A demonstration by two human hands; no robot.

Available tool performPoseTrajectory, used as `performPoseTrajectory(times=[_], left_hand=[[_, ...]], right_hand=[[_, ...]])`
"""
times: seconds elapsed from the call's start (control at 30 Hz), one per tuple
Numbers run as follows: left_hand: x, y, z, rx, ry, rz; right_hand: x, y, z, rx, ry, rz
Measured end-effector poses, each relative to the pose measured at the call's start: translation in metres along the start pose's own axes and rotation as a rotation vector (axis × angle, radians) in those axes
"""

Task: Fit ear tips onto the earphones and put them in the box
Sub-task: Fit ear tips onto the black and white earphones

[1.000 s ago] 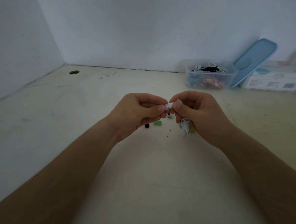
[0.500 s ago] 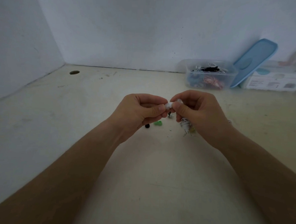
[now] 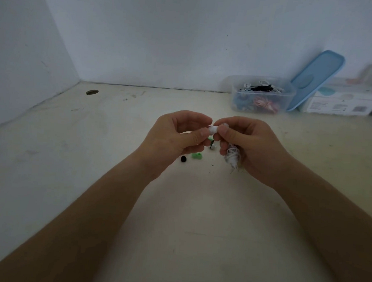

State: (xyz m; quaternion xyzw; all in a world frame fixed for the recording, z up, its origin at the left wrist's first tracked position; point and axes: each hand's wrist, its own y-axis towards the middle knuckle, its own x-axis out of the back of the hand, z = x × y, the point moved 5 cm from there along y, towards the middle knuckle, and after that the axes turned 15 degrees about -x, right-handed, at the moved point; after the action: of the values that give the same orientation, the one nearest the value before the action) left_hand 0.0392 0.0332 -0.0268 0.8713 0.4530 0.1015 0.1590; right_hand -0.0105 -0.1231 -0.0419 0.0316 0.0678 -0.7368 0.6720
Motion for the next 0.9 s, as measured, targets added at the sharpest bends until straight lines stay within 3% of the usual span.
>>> performPoseTrajectory(times=[0.3,0.4,0.63,0.9], left_hand=[[-0.034,0.000,0.002,-0.026,0.293,0.149],[-0.042,0.004,0.002,0.028,0.250,0.095],[-0.039,0.025,-0.022,-0.074,0.238,-0.008],[-0.051,0.083,-0.033,-0.142,0.247,-0.047]], right_hand=[[0.002,-0.006,0.011,-0.098,0.441,-0.071],[-0.001,-0.009,0.020,-0.092,0.473,-0.125],[0.019,-0.012,0.052,-0.006,0.255,-0.298],[0.072,-0.001,0.080,-0.135,0.002,-0.463]])
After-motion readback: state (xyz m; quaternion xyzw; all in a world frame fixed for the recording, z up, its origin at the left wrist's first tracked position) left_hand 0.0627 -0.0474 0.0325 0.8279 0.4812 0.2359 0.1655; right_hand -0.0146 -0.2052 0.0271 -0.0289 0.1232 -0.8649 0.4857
